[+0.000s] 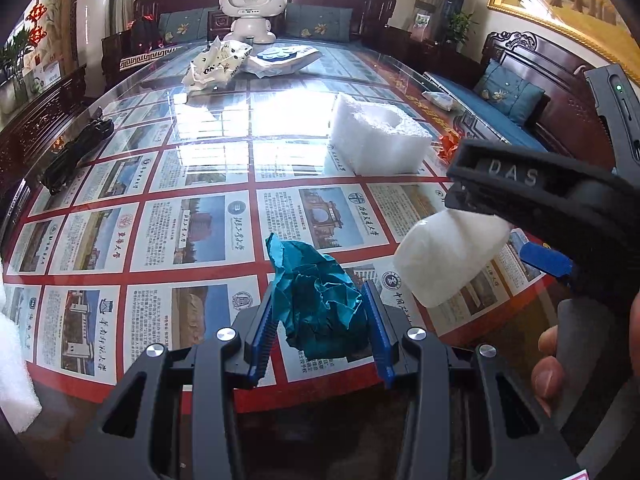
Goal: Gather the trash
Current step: 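Close the right tool on the white plastic bottle and lift it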
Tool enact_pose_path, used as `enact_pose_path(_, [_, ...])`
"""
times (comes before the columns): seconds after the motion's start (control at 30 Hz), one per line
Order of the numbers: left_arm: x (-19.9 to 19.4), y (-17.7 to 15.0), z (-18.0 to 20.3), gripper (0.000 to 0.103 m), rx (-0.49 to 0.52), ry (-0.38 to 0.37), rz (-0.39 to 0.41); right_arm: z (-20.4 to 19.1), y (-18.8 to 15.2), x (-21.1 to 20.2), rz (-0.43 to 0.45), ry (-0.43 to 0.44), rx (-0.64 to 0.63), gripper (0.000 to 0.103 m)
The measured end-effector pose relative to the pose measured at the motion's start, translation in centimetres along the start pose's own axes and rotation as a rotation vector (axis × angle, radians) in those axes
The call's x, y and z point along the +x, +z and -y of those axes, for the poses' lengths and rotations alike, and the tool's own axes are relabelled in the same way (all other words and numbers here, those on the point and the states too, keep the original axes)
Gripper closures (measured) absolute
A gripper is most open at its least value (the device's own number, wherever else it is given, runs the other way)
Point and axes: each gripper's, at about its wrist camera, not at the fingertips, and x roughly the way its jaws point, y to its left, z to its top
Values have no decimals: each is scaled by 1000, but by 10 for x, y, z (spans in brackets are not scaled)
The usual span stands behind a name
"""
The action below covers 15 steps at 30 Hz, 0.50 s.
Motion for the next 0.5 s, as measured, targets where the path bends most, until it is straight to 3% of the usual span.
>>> enact_pose_path(0.1, [-1, 0, -5, 61, -6, -2, 2, -7, 7, 4, -8, -19, 44, 14])
enact_pose_path(0.27, [-1, 0, -12, 61, -17, -2, 2, -19, -3, 18, -37, -55, 15, 15])
enact_pose_path(0.5, [2, 2, -3, 61, 13, 5, 4, -14, -11, 25, -64, -35, -43, 33])
